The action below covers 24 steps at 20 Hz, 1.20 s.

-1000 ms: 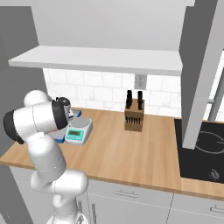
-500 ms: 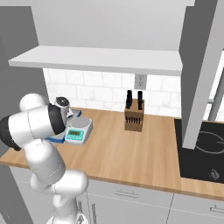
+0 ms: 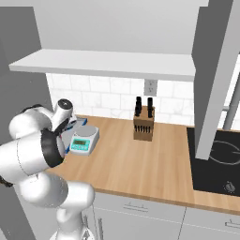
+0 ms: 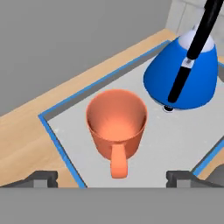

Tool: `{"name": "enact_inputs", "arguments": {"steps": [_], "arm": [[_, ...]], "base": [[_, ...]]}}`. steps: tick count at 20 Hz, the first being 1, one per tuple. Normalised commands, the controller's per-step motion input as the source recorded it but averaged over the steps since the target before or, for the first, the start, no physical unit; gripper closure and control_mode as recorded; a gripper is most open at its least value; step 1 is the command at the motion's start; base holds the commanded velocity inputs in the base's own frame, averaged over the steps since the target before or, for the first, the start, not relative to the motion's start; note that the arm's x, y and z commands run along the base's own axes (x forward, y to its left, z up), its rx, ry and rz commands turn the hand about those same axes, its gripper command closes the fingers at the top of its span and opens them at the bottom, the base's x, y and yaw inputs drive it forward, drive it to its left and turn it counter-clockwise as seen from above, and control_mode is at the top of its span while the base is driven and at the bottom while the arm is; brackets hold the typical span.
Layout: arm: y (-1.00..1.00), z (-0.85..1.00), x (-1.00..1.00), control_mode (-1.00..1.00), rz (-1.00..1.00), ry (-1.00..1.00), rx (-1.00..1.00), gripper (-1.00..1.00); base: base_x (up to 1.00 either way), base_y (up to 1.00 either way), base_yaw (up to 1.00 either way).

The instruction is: Pick the kettle from the counter and place it on the tray. Then pick the mug from the cabinet and place it on the tray. Then close the cabinet doors.

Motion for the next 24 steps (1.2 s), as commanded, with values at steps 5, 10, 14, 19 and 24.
{"name": "enact_inputs", "arguments": {"steps": [5,10,14,19,24], "arm": [[0.04,0.50,-0.64,-1.00,-0.18,-0.02,0.02,-1.00],[-0.02,0.53,-0.59,-1.00,-0.28,-0.04,0.00,-1.00],[-0.02,0.48,-0.57,-1.00,-0.26,-0.06,0.03,-1.00],[0.03,0.45,-0.44,-1.00,-0.06,-0.19,0.00,-1.00],[0.02,0.38,-0.29,-1.00,0.01,-0.08,0.03,-1.00]], "base": [[0.00,0.00,0.00],[0.00,0.00,0.00],[0.00,0.00,0.00],[0.00,0.00,0.00],[0.00,0.00,0.00]]}}
